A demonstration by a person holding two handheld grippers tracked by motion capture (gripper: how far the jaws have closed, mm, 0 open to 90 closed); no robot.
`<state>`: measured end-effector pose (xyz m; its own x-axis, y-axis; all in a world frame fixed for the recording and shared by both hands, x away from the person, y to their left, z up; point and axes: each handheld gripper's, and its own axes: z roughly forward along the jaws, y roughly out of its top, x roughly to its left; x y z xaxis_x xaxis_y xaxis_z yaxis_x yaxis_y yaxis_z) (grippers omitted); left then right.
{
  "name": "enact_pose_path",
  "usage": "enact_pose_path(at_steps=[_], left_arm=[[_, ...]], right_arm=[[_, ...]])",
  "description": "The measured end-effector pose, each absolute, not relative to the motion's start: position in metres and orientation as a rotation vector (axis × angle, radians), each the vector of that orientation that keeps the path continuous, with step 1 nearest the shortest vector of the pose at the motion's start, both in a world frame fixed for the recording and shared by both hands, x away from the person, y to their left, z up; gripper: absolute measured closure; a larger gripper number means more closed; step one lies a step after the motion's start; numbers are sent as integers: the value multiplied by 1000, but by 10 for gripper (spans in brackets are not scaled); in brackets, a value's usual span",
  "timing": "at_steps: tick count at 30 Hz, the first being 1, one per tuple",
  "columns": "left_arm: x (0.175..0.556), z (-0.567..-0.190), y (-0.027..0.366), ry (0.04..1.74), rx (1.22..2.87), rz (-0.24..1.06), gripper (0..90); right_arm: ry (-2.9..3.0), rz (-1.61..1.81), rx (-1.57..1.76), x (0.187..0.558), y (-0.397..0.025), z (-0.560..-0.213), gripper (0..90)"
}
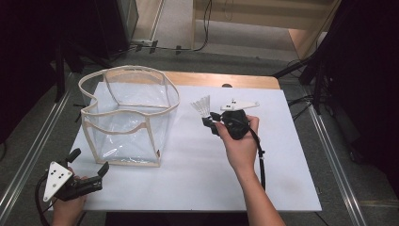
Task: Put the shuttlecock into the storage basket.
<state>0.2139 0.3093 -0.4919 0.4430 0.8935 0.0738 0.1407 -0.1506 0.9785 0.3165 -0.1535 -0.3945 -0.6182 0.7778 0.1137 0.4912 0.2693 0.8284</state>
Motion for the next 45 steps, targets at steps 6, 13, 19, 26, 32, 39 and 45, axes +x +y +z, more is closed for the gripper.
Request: enact_pose_path(at_steps=[6, 13, 19, 26, 32, 39, 45], left_arm=[[214, -492, 309, 925, 1600, 858, 0], [214, -492, 309, 927, 1601, 857, 0], [214, -492, 309, 925, 1603, 857, 0], [214, -492, 309, 927, 1602, 856, 0], [214, -492, 309, 928, 1599, 856, 0], [214, -492, 309, 929, 1598, 855, 0], [214, -492, 309, 929, 1597, 854, 0]], right_arm=[[2219, 1303, 1147, 317, -151, -391, 628], [2214, 1323, 1129, 318, -147, -387, 628], [2203, 1333, 1124, 318, -145, -383, 628], [2188, 1356, 1107, 319, -142, -377, 628], [2178, 1365, 1095, 319, -140, -374, 628], [2162, 1383, 1078, 320, -136, -369, 628], [2154, 1394, 1077, 321, -133, -365, 628]])
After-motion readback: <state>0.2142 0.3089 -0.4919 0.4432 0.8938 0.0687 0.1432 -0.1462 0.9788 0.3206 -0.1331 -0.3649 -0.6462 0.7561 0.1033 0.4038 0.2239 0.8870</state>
